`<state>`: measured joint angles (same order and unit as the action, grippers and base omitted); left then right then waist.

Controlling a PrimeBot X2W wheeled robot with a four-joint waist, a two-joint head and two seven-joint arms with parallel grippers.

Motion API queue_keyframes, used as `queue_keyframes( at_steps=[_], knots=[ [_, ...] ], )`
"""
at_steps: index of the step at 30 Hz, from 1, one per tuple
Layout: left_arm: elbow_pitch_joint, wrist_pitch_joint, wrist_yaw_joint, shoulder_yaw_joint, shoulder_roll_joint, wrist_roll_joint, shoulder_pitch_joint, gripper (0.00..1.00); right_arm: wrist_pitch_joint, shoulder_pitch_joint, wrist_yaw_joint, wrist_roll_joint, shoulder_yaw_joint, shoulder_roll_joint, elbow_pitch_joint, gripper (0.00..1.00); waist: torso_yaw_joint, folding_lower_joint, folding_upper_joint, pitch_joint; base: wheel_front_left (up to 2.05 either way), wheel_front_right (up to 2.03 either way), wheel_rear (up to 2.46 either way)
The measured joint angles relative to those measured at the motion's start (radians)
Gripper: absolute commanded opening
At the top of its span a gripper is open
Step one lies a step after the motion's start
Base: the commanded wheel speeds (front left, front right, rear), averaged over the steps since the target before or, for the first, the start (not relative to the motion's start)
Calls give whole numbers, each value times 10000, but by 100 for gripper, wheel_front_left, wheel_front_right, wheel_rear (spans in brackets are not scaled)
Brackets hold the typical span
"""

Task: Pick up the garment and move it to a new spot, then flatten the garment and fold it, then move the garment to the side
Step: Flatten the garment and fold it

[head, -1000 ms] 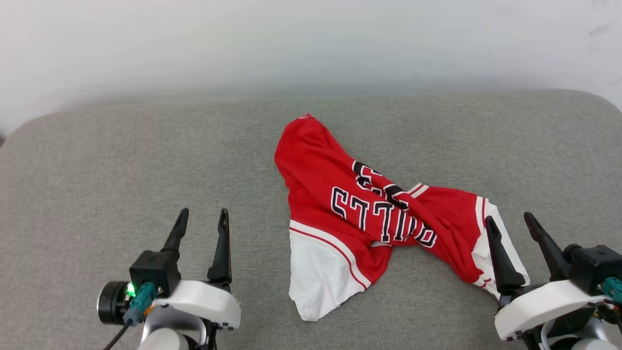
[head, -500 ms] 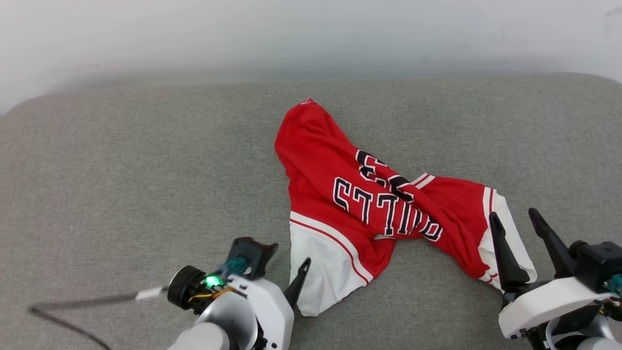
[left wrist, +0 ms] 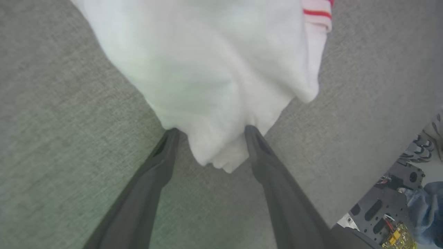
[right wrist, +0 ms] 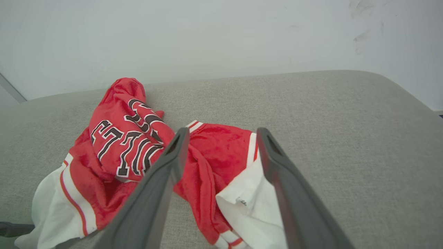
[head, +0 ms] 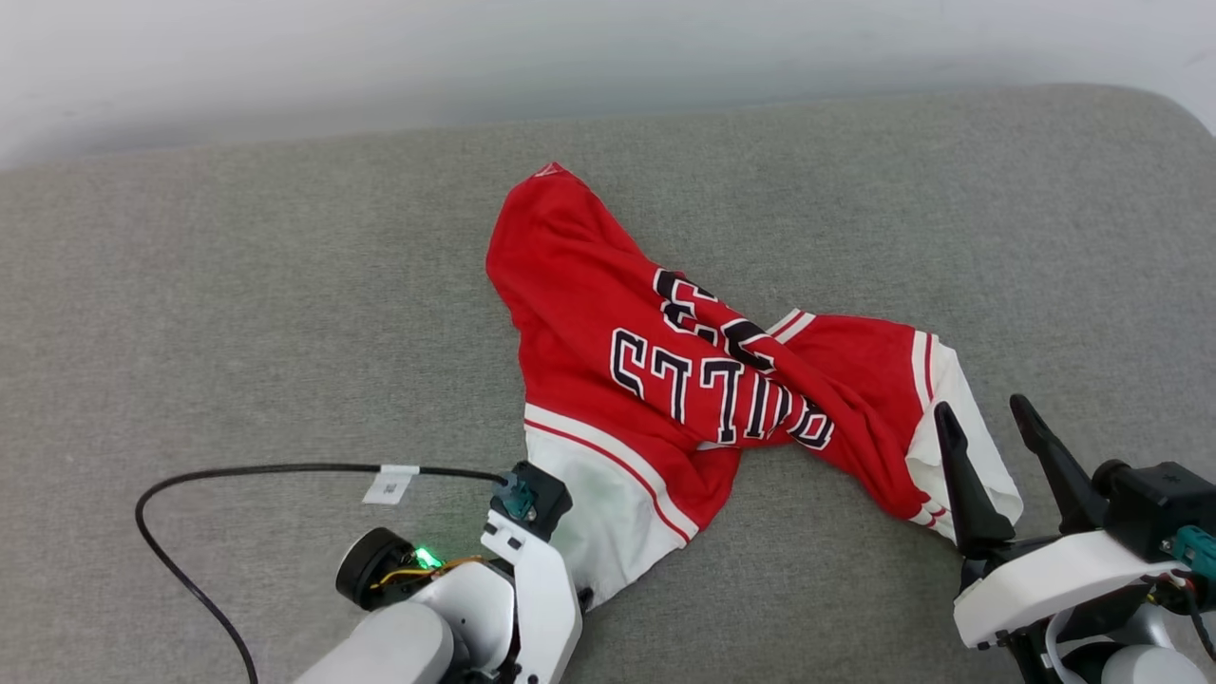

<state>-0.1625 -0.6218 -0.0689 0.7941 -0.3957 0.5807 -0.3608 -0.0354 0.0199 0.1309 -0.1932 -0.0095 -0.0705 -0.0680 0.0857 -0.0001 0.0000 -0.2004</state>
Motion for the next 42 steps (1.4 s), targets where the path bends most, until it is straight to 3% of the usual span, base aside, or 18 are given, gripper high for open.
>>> queue_keyframes(
  at_steps=[1,2,3,4,5,10,16,22,31,37,42],
  knots=[
    [-54,-125,0,13,10,54,-43,100,13,14,0,-8,13,15,38,100,49,0,0,-51,0,0,0],
    [-115,-274,2,33,4,54,-132,94,56,22,0,-13,21,27,67,100,93,0,0,-102,0,0,0],
    [-171,-420,40,42,19,128,-187,47,92,33,0,-13,23,33,98,100,133,0,0,-147,0,0,0],
    [-209,-568,73,54,50,222,-235,28,98,50,0,-13,17,36,140,100,166,0,0,-178,0,0,0],
    [-245,-650,75,65,86,234,-287,0,115,67,0,-15,23,44,169,100,196,-1,0,-193,0,0,0],
    [-453,-203,-73,-65,236,372,-218,0,238,70,0,-31,-219,84,299,100,201,0,0,-64,0,0,0],
    [-397,1425,-683,-518,339,196,401,0,199,44,0,-88,-493,119,441,100,69,2,0,307,0,0,0],
    [251,2759,-1331,-1231,25,-59,674,0,-194,-149,2,-104,-1206,117,757,100,-150,2,0,669,0,0,0],
    [1492,3530,-1774,-1651,-213,-234,897,0,-2677,-363,0,-610,-2531,-497,1835,100,-645,2,0,860,0,0,0],
    [1904,3661,-1871,-1730,-211,-314,832,0,-4458,-308,0,-1218,-2332,-826,2163,100,-880,1,0,574,0,0,0],
    [2006,3716,-1908,-1789,-245,-337,699,0,-5258,100,0,-1613,-1772,-1053,2343,100,-989,2,0,135,0,0,0]
  ],
)
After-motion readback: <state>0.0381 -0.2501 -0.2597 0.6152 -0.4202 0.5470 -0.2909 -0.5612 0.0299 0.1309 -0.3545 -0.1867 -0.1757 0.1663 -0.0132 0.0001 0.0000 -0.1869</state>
